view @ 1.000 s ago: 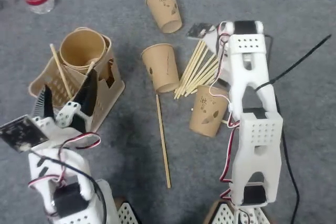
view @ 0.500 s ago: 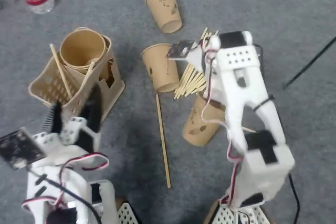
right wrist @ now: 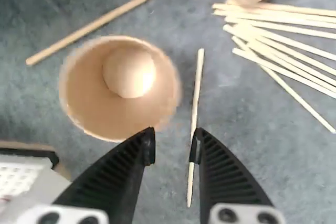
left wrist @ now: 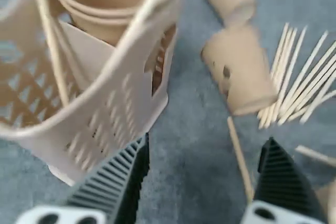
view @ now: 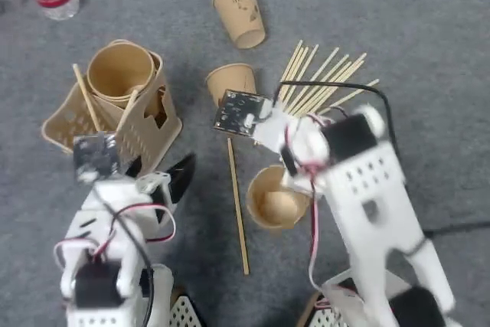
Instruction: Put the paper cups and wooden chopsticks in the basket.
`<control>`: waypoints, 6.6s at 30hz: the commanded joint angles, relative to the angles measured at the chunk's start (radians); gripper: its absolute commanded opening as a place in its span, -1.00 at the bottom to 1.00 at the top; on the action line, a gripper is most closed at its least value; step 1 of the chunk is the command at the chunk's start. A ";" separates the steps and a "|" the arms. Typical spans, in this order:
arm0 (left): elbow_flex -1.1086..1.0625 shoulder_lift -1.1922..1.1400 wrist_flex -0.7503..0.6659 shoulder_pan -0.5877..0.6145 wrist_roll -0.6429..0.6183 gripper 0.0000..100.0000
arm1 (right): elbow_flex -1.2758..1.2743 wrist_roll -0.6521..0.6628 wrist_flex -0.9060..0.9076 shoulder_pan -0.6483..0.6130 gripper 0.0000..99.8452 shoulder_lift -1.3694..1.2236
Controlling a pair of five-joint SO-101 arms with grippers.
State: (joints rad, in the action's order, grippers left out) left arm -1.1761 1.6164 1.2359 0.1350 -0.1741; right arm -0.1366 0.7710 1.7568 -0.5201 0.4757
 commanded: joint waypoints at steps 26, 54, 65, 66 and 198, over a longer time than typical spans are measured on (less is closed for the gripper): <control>-0.208 -0.083 -0.143 0.178 -0.035 -0.45 | -0.548 -0.275 -0.242 -0.401 -0.76 0.113; -0.369 0.204 -0.112 0.209 -0.037 -0.45 | 0.282 -0.068 -0.249 -0.151 -0.99 0.128; -0.380 0.204 -0.114 0.163 -0.037 -0.45 | 0.374 -0.064 -0.765 -0.338 -0.99 -0.153; -0.380 0.204 -0.114 0.155 -0.037 -0.45 | 0.374 -0.063 -0.789 -0.361 -0.99 -0.185; 0.464 -1.524 -0.279 -0.410 -0.259 -0.52 | -0.612 0.512 -0.688 0.549 -0.77 -0.183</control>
State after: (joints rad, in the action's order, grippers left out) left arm -0.7465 0.1312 1.0073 -0.2716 -0.3751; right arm -0.7258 1.2559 1.1416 0.0107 0.2639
